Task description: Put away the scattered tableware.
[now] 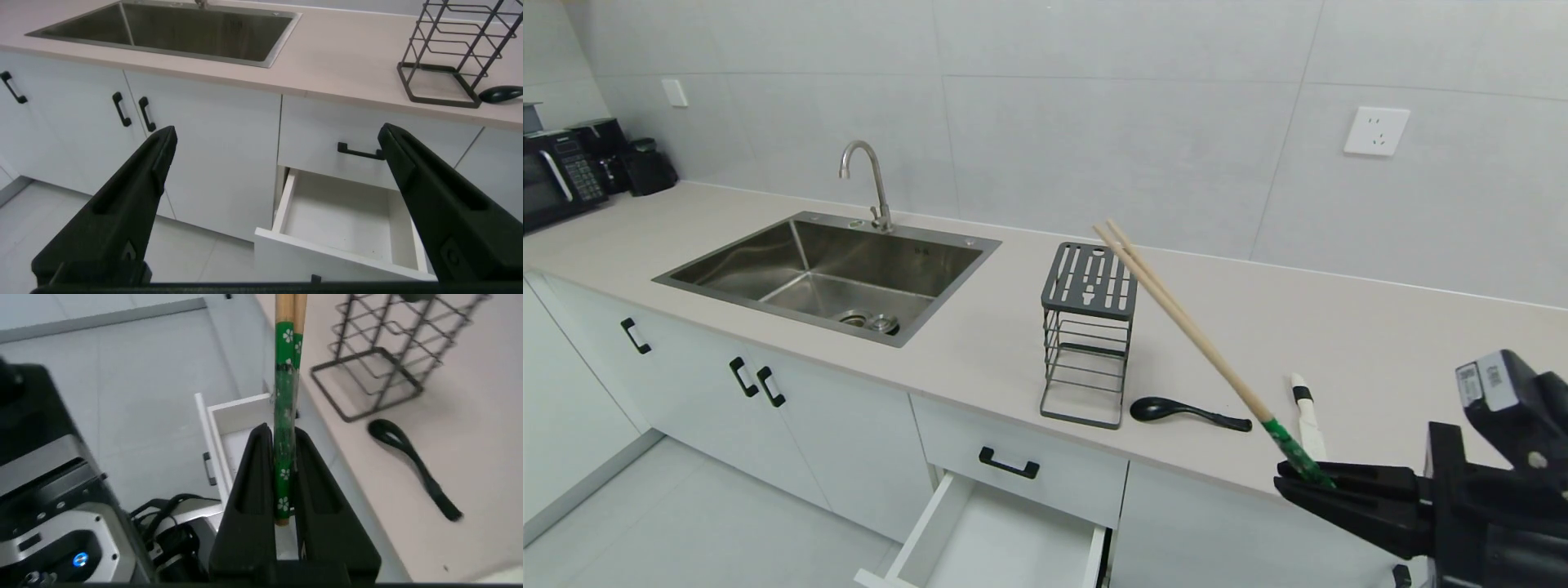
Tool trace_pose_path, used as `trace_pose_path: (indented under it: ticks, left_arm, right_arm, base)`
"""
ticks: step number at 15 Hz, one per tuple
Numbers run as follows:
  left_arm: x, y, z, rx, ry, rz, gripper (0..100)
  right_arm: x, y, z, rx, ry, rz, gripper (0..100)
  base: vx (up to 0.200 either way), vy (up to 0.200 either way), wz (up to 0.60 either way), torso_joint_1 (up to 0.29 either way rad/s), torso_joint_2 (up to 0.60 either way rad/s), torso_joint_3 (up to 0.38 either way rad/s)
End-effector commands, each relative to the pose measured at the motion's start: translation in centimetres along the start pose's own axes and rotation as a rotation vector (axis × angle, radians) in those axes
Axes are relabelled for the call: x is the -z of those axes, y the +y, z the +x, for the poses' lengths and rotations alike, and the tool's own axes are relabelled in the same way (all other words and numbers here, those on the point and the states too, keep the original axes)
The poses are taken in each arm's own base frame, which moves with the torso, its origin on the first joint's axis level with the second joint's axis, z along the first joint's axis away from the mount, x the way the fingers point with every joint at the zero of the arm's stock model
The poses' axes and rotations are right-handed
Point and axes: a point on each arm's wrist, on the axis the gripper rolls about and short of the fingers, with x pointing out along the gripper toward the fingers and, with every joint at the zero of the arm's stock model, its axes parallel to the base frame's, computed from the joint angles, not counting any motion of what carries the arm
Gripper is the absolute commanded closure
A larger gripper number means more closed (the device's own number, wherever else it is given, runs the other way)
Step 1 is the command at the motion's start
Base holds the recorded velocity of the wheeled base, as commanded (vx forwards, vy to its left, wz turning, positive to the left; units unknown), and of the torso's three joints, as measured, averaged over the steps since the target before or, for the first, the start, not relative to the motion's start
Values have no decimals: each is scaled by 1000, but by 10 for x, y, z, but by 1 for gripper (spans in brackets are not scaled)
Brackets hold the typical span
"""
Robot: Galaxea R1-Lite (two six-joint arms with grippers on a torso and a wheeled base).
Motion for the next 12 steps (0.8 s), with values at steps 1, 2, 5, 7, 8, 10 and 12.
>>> trace_pose_path:
  ticks: [1,2,5,7,8,10,12]
  left_arm:
    - [0,0,0,-1,1,0,0]
    - [0,0,0,1,1,0,0]
    - [0,0,0,-1,1,0,0]
    - [0,0,0,-1,1,0,0]
    - [0,0,0,1,1,0,0]
    - [0,0,0,1,1,0,0]
    - [0,0,0,1,1,0,0]
  right_arm:
    - [-1,6,24,-54,59,-30,100]
    - [-3,5,34,-53,76,-50,100]
    - [-5,0,51,-50,105,-68,100]
    - [4,3,50,-59,137,-65,100]
    - [3,2,51,-47,131,-67,100]
    - [-1,2,58,-35,105,-77,100]
    - [-9,3,64,-47,87,-84,100]
  base:
    - [0,0,0,0,0,0]
    - [0,0,0,0,0,0]
    - [0,0,0,0,0,0]
    - [0,0,0,0,0,0]
    - [0,0,0,0,0,0]
    - [0,0,0,0,0,0]
    - [0,0,0,0,0,0]
